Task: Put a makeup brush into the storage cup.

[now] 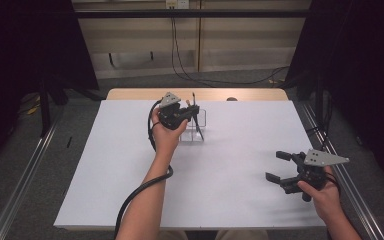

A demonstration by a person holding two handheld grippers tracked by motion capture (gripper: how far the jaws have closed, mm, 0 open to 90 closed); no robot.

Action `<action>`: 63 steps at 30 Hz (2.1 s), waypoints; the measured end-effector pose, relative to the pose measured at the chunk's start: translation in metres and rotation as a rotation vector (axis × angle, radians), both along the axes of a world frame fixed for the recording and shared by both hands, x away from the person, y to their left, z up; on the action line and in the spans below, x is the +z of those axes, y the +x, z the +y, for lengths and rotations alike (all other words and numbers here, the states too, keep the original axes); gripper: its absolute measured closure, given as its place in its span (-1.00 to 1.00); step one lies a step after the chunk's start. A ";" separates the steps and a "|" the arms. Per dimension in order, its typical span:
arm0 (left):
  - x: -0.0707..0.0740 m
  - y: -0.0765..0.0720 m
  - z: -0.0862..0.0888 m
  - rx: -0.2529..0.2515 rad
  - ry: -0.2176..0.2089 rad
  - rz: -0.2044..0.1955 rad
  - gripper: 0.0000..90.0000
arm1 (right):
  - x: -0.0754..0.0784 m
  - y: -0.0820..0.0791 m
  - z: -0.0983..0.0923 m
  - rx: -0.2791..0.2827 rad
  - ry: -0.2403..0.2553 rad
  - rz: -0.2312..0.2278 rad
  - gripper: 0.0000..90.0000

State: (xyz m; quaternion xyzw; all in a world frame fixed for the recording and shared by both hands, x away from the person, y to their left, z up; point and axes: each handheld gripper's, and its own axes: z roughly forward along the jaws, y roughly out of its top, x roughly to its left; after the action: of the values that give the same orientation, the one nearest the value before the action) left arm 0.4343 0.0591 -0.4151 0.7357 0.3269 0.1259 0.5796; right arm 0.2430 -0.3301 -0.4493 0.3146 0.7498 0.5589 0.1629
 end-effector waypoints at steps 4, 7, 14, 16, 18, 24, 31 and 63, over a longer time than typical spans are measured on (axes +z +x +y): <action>-0.001 0.000 0.000 0.002 -0.005 0.003 0.86 | 0.000 0.000 0.000 0.001 -0.002 0.000 -0.81; 0.000 -0.001 0.000 -0.004 -0.019 0.002 0.78 | 0.000 0.000 0.000 0.001 -0.001 0.000 -0.81; 0.003 -0.003 0.004 -0.030 -0.042 0.009 0.42 | 0.001 0.000 0.001 0.002 -0.001 0.000 -0.81; 0.004 -0.003 0.005 -0.039 -0.046 0.020 0.30 | 0.000 0.000 0.001 0.001 -0.003 -0.001 -0.81; 0.005 -0.004 0.007 -0.042 -0.056 0.032 0.16 | 0.000 0.000 0.001 0.001 -0.003 -0.001 -0.81; 0.008 -0.008 0.013 -0.033 -0.075 0.046 -0.07 | 0.001 0.000 0.002 0.007 -0.006 -0.001 -0.81; 0.009 -0.012 0.019 -0.038 -0.075 0.048 -0.39 | 0.000 0.001 0.003 0.007 -0.006 -0.006 -0.81; 0.009 -0.031 0.035 -0.096 -0.085 0.026 -0.99 | 0.002 -0.004 0.001 0.002 -0.008 -0.009 -0.81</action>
State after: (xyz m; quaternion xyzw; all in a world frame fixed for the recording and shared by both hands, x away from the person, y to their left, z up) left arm 0.4038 0.0938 -0.4057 0.7267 0.3038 0.0745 0.6116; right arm 0.2391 -0.3291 -0.4473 0.3105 0.7517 0.5574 0.1671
